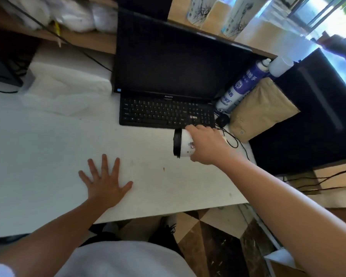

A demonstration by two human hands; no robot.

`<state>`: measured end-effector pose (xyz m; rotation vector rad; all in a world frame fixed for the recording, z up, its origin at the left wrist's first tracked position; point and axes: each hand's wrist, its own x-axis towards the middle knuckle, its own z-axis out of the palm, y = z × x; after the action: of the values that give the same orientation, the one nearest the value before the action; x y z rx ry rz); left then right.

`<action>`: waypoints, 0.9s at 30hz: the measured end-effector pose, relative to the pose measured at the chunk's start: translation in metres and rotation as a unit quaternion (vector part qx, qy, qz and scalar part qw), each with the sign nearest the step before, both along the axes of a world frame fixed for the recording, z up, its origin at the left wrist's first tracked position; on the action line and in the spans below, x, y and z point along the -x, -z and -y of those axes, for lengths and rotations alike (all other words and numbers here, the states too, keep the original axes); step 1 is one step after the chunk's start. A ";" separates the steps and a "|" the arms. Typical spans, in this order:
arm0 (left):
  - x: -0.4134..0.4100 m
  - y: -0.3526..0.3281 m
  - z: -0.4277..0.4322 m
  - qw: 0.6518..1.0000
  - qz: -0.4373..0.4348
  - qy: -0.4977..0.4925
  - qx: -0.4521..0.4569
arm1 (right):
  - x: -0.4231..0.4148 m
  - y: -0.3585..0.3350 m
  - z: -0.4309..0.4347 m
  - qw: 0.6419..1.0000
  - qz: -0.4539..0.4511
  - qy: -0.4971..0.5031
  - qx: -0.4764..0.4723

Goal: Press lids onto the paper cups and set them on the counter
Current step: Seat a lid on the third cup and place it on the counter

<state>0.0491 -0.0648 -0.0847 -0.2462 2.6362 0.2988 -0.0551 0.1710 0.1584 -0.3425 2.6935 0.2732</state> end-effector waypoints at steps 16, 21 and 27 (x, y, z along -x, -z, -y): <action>0.098 -0.189 -0.122 0.853 -0.025 -0.056 -0.518 | -0.003 0.034 -0.067 0.736 0.038 0.300 0.606; 0.109 -0.205 -0.169 0.869 -0.097 -0.047 -0.483 | 0.015 0.027 -0.102 0.699 0.030 0.302 0.648; 0.124 -0.211 -0.234 0.853 -0.169 -0.064 -0.489 | 0.029 0.030 -0.131 0.678 -0.001 0.301 0.670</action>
<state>-0.0748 0.1689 0.1260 -0.0109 2.4017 1.7798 -0.0843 0.3016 0.1283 0.2094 2.2610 -1.9160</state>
